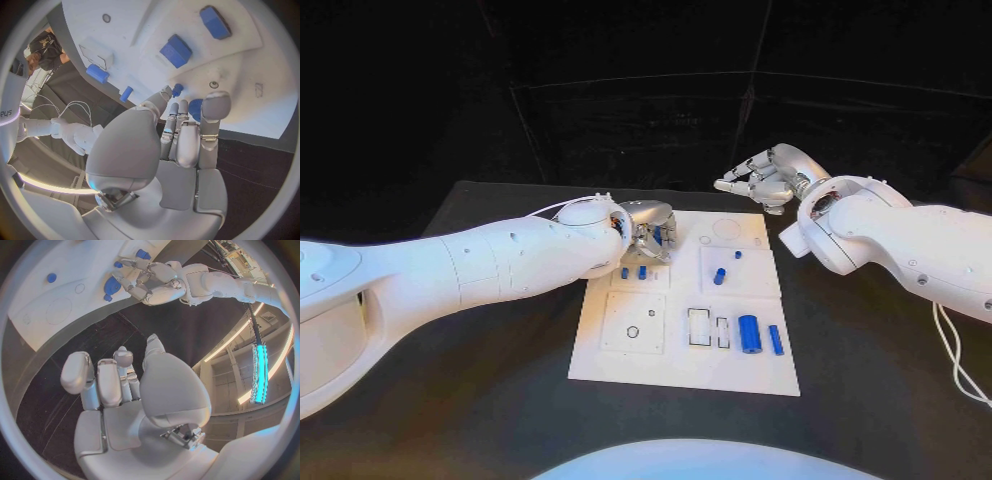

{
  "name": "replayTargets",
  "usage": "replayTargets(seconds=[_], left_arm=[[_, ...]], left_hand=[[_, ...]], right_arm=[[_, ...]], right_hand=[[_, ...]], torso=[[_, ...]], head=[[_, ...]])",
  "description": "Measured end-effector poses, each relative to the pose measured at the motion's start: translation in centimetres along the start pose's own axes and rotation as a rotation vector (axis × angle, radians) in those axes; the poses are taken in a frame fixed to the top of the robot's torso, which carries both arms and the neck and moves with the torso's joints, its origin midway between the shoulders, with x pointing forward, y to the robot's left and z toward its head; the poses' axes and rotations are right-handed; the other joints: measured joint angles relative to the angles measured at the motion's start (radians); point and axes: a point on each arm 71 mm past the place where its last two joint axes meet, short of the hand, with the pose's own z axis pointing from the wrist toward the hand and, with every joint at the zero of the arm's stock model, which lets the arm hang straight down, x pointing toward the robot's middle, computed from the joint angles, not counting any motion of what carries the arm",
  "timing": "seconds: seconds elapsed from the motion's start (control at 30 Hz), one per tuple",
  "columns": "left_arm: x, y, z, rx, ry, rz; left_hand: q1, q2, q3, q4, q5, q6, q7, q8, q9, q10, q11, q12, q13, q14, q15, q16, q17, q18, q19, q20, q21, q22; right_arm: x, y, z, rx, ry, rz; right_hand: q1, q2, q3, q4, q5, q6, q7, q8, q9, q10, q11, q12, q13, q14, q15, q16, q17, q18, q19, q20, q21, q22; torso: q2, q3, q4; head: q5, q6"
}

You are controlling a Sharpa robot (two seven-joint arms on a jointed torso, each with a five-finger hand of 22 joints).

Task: Assemble the parts on the task board

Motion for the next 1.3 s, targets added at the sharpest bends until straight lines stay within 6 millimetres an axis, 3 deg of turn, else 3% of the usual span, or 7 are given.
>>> replayTargets(seconds=[0.6, 0.87, 1.0, 1.07, 1.3], left_arm=[[0.37, -0.04, 0.39, -0.049, 0.051, 0.042], [0.43, -0.09, 0.49, -0.053, 0.056, 0.047], [0.48, -0.10, 0.51, -0.050, 0.056, 0.047], [0.51, -0.12, 0.51, -0.047, 0.055, 0.047], [0.66, 0.01, 0.35, -0.034, 0.043, 0.044]], left_hand=[[-0.004, 0.004, 0.040, -0.007, 0.000, 0.036, -0.005, -0.015, -0.005, 0.047, -0.010, -0.012, -0.025, 0.003, -0.004, 0.000, -0.013, 0.000, 0.010, -0.003, 0.031, 0.034], [0.009, 0.042, 0.100, -0.018, 0.000, 0.085, -0.019, -0.016, -0.006, 0.108, -0.025, -0.012, -0.030, 0.002, -0.014, 0.007, -0.015, 0.000, 0.020, -0.012, 0.065, 0.072], [0.005, 0.045, 0.122, -0.022, -0.002, 0.102, -0.022, -0.020, -0.006, 0.127, -0.030, -0.018, -0.032, 0.002, -0.020, 0.007, -0.020, 0.000, 0.021, -0.014, 0.081, 0.089], [0.002, 0.048, 0.133, -0.025, -0.002, 0.111, -0.025, -0.023, -0.006, 0.136, -0.032, -0.023, -0.032, 0.002, -0.020, 0.007, -0.023, -0.015, 0.024, -0.017, 0.087, 0.097], [-0.004, 0.054, 0.139, -0.026, -0.009, 0.120, -0.027, -0.019, -0.002, 0.148, -0.038, -0.028, -0.032, 0.002, -0.020, 0.007, -0.026, -0.015, 0.028, -0.021, 0.110, 0.124]], right_arm=[[0.08, 0.07, 0.03, -0.002, 0.002, 0.001], [0.12, 0.12, 0.05, -0.003, 0.003, 0.001], [0.14, 0.14, 0.06, -0.004, 0.004, 0.001], [0.16, 0.15, 0.06, -0.004, 0.004, 0.001], [0.17, 0.17, 0.07, -0.005, 0.005, 0.001]], right_hand=[[0.000, 0.000, 0.000, 0.000, 0.000, 0.000, 0.000, 0.000, 0.000, 0.000, 0.000, 0.000, 0.000, 0.000, 0.000, 0.000, 0.000, 0.000, 0.000, 0.000, 0.000, 0.000], [0.000, 0.000, 0.000, 0.000, 0.000, 0.000, 0.000, 0.000, 0.000, 0.000, 0.000, 0.000, 0.000, 0.000, 0.000, 0.000, 0.000, 0.000, 0.000, 0.000, 0.000, 0.000], [0.000, 0.000, 0.000, 0.000, 0.000, 0.000, 0.000, 0.000, 0.000, 0.000, 0.000, 0.000, 0.000, 0.000, 0.000, 0.000, 0.000, 0.000, 0.000, 0.000, 0.000, 0.000], [0.000, 0.000, 0.000, 0.000, 0.000, 0.000, 0.000, 0.000, 0.000, 0.000, 0.000, 0.000, 0.000, 0.000, 0.000, 0.000, 0.000, 0.000, 0.000, 0.000, 0.000, 0.000], [0.000, 0.000, -0.003, -0.003, 0.006, -0.003, -0.003, 0.000, 0.001, 0.000, 0.000, 0.004, 0.000, 0.000, 0.000, 0.000, 0.000, 0.000, 0.000, 0.000, 0.000, 0.000]], torso=[[-0.001, -0.0001, 0.0019], [-0.001, -0.0003, 0.0022], [-0.001, -0.0003, 0.0022], [-0.001, -0.0003, 0.0022], [-0.002, -0.0003, 0.0022]], head=[[-0.001, -0.003], [-0.002, -0.005], [-0.002, -0.005], [-0.002, -0.005], [-0.001, -0.002]])
